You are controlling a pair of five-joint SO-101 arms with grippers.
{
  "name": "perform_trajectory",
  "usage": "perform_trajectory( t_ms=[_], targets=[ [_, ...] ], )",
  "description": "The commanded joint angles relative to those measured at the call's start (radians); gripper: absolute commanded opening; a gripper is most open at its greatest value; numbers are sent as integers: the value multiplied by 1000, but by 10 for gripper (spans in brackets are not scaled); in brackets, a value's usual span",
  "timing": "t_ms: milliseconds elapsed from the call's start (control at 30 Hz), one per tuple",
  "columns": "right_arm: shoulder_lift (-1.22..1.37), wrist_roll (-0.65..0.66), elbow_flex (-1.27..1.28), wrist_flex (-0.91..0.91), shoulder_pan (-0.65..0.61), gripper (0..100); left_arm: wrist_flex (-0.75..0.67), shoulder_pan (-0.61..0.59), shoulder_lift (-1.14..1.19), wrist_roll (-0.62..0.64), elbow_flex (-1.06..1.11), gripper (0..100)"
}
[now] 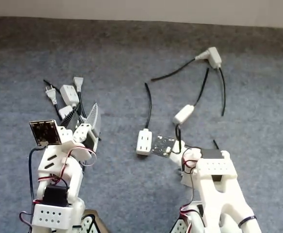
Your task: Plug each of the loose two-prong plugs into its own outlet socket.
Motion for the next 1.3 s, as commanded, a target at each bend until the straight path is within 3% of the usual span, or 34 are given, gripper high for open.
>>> perform_trajectory(
  t_ms=[0, 200, 667, 733, 833, 1100, 1267],
  targets=[
    [-16, 11, -16, -45, -47, 138, 2, 16, -1, -2, 16, 188],
    [-16, -69, -64, -39, -51, 138, 2, 16, -1, -2, 16, 188],
    [-16, -75, -64, -44, -51, 136, 3, 16, -1, -2, 16, 188],
    [-16, -80, -97, -38, -47, 107, 3, 16, -1, -2, 16, 188],
    [-16, -190, -179, -38, -45, 42, 3, 16, -1, -2, 16, 188],
    [-16, -244, -466, 194, -84, 35, 3, 22, -1, 2, 16, 188],
    [-16, -245, -588, 311, -217, 35, -3, 96, -1, 3, 16, 188]
  ],
)
